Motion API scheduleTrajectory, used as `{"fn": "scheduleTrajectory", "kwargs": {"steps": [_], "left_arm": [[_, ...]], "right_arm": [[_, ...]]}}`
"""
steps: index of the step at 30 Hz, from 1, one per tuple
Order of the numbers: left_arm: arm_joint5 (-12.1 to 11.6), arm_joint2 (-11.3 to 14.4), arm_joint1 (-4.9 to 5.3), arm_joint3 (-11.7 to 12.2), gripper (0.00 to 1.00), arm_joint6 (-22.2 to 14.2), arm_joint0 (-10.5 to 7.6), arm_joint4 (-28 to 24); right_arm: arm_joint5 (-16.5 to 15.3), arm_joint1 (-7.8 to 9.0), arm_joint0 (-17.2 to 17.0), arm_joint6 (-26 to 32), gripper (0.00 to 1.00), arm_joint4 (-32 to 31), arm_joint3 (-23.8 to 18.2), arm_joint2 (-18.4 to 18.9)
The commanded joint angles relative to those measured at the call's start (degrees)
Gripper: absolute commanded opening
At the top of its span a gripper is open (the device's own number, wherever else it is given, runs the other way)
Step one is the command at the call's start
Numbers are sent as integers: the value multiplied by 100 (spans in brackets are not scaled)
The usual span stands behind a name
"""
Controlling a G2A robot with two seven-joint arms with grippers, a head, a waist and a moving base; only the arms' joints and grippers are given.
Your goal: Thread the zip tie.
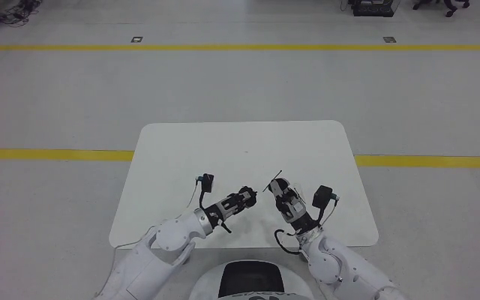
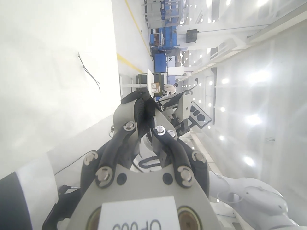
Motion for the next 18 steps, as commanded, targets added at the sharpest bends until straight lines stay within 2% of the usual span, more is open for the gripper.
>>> {"fn": "scheduleTrajectory", "kwargs": {"steps": [1,18], "left_arm": [[-9,17,-2,-9,0,-32,-1,-47],[-6,74,0,-10,0,-33,-31,-80]], "right_arm": [[0,6,13,-30,0,4,20,-31],[0,52,133,-166,0,48,122,-230]]}}
